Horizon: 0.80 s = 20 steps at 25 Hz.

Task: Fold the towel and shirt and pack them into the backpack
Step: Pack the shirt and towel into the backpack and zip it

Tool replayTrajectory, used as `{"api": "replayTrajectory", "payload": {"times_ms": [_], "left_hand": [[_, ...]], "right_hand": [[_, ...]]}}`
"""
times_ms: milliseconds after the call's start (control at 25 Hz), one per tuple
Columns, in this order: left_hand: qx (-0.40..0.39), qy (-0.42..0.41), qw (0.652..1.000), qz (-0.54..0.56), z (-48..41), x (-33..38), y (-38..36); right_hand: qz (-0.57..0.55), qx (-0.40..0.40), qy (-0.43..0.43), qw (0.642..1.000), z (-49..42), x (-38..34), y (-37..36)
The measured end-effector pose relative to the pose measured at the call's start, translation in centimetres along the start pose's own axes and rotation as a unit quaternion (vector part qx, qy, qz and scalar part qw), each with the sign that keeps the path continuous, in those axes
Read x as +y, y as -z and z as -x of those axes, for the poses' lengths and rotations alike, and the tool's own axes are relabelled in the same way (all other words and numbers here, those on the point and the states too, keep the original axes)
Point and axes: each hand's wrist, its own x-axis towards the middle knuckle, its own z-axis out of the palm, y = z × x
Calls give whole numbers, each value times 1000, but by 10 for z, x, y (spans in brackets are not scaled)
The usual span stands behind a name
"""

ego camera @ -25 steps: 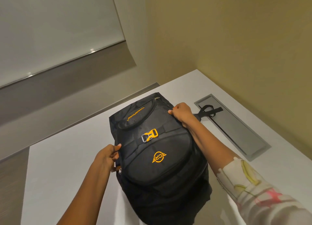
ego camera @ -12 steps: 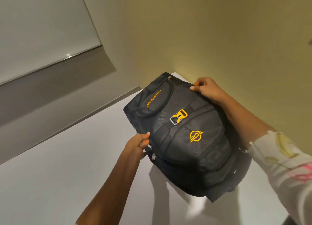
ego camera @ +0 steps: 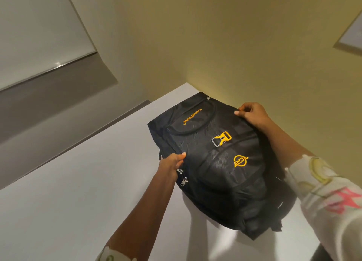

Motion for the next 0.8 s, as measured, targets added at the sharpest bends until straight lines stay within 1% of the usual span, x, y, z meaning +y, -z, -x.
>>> {"api": "replayTrajectory", "payload": {"times_ms": [40,120,160,280,440,520,640,800], "left_hand": [[6,-7,1000,19,1,-2,-1],[29,-48,996,64,2,-6,-2],[49,-67,995,62,4,-8,-3],[125,-116,985,-9,13,-16,-8],[165,-212,961,-70,34,-26,-23],[183,-252,940,-136,50,-30,-35],[184,-300,909,-224,67,-36,-54],[164,-326,888,-281,89,-56,-72]], "right_hand": [[13,4,1,1000,1,2,-1],[42,23,8,999,2,3,-3],[56,33,13,998,3,3,-3],[127,61,40,989,12,-4,-4],[204,99,79,971,37,-12,1],[224,101,99,964,54,-11,5],[235,99,118,960,82,-2,9],[249,113,133,953,119,12,17]]}}
